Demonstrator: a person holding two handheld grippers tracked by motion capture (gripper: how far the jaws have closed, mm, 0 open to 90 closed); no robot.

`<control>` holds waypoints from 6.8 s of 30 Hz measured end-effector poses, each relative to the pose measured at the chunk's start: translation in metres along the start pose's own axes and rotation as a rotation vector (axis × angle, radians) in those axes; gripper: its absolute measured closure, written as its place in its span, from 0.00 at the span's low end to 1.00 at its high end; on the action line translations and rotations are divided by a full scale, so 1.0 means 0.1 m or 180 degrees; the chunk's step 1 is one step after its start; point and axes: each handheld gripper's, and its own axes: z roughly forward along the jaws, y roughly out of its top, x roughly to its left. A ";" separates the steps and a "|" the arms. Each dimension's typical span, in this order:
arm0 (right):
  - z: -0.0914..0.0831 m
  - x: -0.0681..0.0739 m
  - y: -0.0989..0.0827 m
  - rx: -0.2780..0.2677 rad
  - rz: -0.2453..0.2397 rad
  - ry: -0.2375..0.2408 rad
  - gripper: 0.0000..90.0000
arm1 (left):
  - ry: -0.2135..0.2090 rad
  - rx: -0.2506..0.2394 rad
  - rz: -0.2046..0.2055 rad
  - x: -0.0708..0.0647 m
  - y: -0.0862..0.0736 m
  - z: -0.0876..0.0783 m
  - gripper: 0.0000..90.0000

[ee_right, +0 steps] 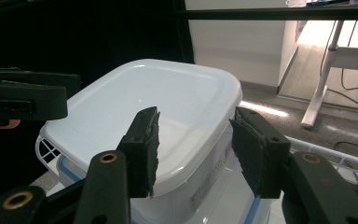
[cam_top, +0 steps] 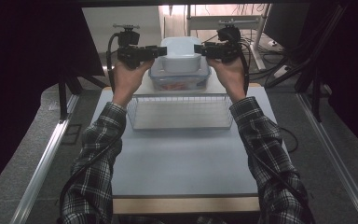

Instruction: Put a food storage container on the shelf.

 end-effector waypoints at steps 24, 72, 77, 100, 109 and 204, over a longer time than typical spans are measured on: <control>-0.13 0.00 -0.12 -0.0039 -0.0163 0.0375 0.19 | -0.0262 -0.0059 0.0495 -0.15 -0.15 -0.17 0.16; -0.49 0.10 -1.12 0.0137 -0.0467 0.0688 0.06 | -0.0312 0.0200 0.0982 -0.34 -1.31 -0.40 0.04; -0.46 0.14 -1.25 0.0196 -0.0539 0.0700 0.06 | -0.0281 0.0278 0.0981 -0.31 -1.46 -0.37 0.04; -0.35 0.11 -1.74 0.0463 -0.0634 0.0609 0.02 | -0.0136 0.0501 0.0846 -0.17 -2.05 -0.22 0.04; -0.39 0.10 -1.86 0.0518 -0.0634 0.0575 0.01 | -0.0094 0.0616 0.0793 -0.13 -2.22 -0.22 0.04; -1.02 -0.31 -3.04 0.0880 -0.0372 0.0168 0.00 | 0.0269 0.1004 0.0721 0.05 -3.26 -0.70 0.03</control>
